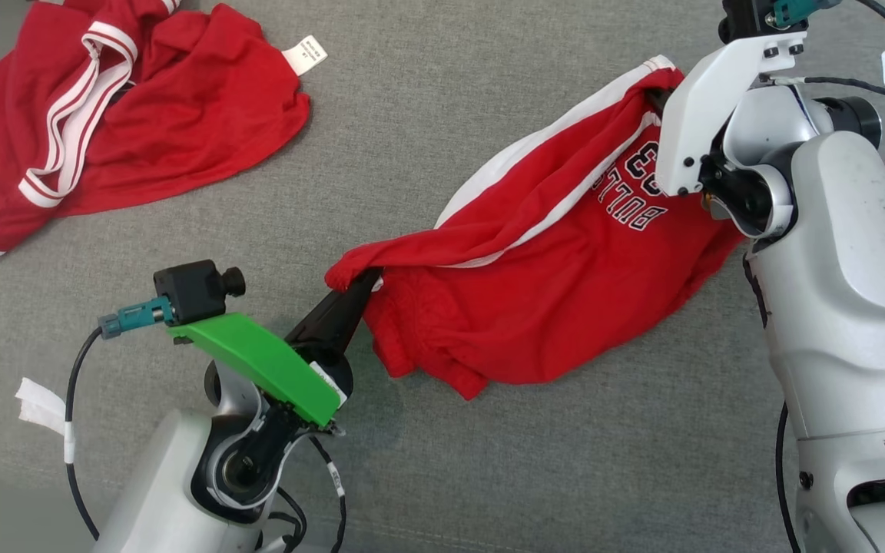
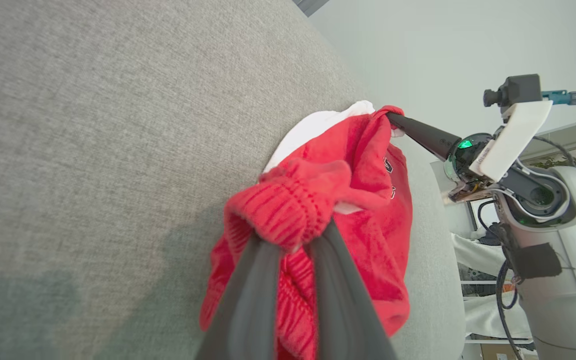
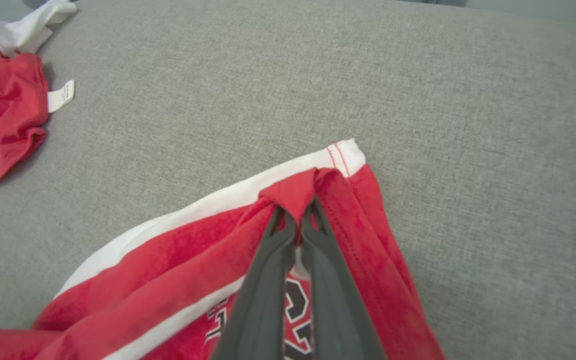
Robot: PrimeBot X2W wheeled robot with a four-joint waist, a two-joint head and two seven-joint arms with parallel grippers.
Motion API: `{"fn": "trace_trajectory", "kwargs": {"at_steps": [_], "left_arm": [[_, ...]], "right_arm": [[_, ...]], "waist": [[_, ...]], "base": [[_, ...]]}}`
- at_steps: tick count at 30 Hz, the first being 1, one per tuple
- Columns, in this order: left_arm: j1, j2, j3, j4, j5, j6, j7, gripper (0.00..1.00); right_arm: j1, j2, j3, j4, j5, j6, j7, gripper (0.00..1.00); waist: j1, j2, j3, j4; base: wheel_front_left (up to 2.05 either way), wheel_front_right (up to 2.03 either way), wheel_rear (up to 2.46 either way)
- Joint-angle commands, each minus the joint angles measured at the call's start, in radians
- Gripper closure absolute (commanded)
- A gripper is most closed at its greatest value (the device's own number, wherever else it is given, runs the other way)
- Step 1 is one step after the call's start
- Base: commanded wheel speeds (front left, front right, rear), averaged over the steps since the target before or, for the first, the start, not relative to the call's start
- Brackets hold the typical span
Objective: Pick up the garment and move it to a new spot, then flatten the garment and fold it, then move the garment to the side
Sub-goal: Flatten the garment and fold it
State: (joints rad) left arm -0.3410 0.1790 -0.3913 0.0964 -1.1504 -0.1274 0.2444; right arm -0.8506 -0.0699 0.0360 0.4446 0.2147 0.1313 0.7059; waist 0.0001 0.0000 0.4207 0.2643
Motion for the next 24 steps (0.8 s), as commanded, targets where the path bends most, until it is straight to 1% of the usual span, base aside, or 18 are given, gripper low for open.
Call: {"fn": "trace_trajectory", "kwargs": {"at_steps": [1,2,4,5,6,7,8,9,10,14,16,19,22,24], "left_arm": [[-0.021,0.001,-0.003,0.009,-0.01,-0.006,-0.013,1.0],[-0.024,-0.001,-0.006,0.014,-0.015,-0.006,-0.019,1.0],[-0.029,-0.004,-0.012,0.024,-0.014,-0.006,-0.033,0.8],[-0.029,-0.004,-0.016,0.027,-0.016,-0.006,-0.043,0.53],[-0.026,-0.006,-0.014,0.032,-0.02,-0.006,-0.053,0.27],[-0.026,-0.006,-0.016,0.036,-0.019,-0.006,-0.061,0.0],[-0.025,-0.003,-0.02,0.039,-0.018,-0.006,-0.067,0.0],[-0.022,0.001,-0.023,0.043,-0.016,-0.006,-0.074,0.0],[-0.017,0.005,-0.023,0.047,-0.012,-0.006,-0.083,0.0],[0.012,0.029,-0.028,0.057,0.031,-0.006,-0.125,0.0],[0.028,0.047,-0.034,0.051,0.078,-0.001,-0.155,0.0],[0.062,0.08,-0.042,0.02,0.182,0.025,-0.239,0.0],[0.102,0.113,-0.05,-0.02,0.307,0.067,-0.335,0.0],[0.134,0.113,-0.055,-0.05,0.368,0.096,-0.401,0.0]], "right_arm": [[-0.019,0.0,-0.003,0.016,-0.009,-0.001,-0.016,1.0],[-0.025,0.001,0.006,0.022,-0.002,-0.001,-0.022,1.0],[-0.026,0.002,0.018,0.04,0.015,-0.001,-0.027,1.0],[-0.031,-0.003,0.016,0.042,0.008,-0.001,-0.047,1.0],[-0.035,-0.008,0.012,0.046,0.002,-0.001,-0.06,1.0],[-0.035,-0.01,0.018,0.053,-0.003,-0.001,-0.07,1.0],[-0.034,-0.009,0.023,0.058,-0.005,-0.001,-0.078,0.94],[-0.035,-0.009,0.022,0.061,-0.007,-0.001,-0.094,0.51],[-0.036,-0.01,0.024,0.062,-0.008,-0.001,-0.105,0.01],[-0.023,-0.009,0.033,0.065,0.006,-0.001,-0.156,0.0],[-0.005,-0.014,0.046,0.057,0.013,-0.001,-0.178,0.0],[0.027,-0.036,0.077,0.029,0.024,-0.001,-0.199,0.0],[0.067,-0.072,0.128,-0.002,0.012,-0.001,-0.186,0.0],[0.088,-0.099,0.158,-0.026,0.008,-0.001,-0.165,0.0]], "waist": [[-0.0001,0.0,0.016,0.015],[-0.0001,0.0,0.017,0.016],[-0.0001,0.0,0.019,0.017],[-0.0001,0.0,0.02,0.016],[-0.0001,0.0,0.02,0.015],[-0.0001,0.0,0.02,0.014],[-0.0001,0.0,0.02,0.012],[-0.0001,0.0,0.019,0.01],[-0.0001,0.0,0.016,0.008],[-0.0001,0.0,-0.005,-0.004],[-0.0001,0.0,-0.022,-0.011],[-0.0001,0.0,-0.052,-0.023],[-0.0001,0.0,-0.079,-0.034],[-0.0001,0.0,-0.089,-0.037]], "base": [[0.0,0.0,0.0],[0.0,0.0,0.0],[0.0,0.0,0.0],[0.0,0.0,0.0],[0.0,0.0,0.0],[0.0,0.0,0.0],[0.0,0.0,0.0],[0.0,0.0,0.0],[0.0,0.0,0.0],[0.0,0.0,0.0],[0.0,0.0,0.0],[0.0,0.0,0.0],[0.0,0.0,0.0],[0.0,0.0,0.0]]}}
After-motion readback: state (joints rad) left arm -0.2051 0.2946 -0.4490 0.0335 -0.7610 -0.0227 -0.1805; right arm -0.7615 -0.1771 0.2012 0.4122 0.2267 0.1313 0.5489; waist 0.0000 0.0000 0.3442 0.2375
